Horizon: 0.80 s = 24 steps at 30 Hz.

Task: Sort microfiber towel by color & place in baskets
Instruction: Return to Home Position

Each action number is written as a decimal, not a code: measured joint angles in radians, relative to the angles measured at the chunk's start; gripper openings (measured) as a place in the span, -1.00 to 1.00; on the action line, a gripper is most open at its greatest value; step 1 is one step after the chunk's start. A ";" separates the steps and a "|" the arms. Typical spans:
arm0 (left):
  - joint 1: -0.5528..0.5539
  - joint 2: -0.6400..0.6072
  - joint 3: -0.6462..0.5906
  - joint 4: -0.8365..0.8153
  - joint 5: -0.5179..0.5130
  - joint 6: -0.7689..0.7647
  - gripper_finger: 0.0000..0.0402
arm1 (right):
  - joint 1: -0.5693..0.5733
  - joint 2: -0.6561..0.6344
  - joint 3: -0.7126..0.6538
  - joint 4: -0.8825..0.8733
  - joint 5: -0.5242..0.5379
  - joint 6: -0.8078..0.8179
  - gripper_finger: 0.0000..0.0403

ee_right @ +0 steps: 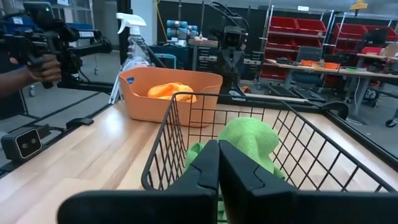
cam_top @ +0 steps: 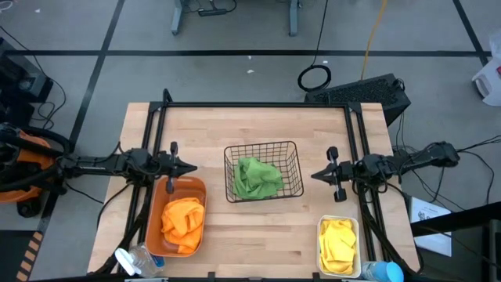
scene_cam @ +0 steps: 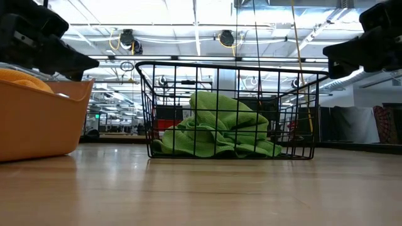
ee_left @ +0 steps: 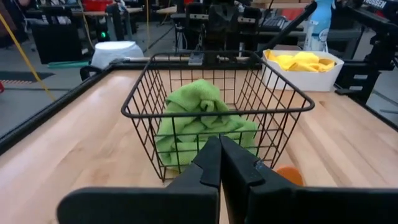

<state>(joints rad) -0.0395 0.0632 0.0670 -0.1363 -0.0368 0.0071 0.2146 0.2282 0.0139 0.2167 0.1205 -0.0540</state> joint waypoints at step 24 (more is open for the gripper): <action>0.000 -0.063 -0.060 0.153 0.045 0.080 -0.98 | -0.133 0.003 0.001 0.022 -0.102 -0.019 -1.00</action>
<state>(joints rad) -0.0395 0.0002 0.0067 0.0170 0.0078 0.0872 0.0817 0.2314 0.0146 0.2383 0.0184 -0.0730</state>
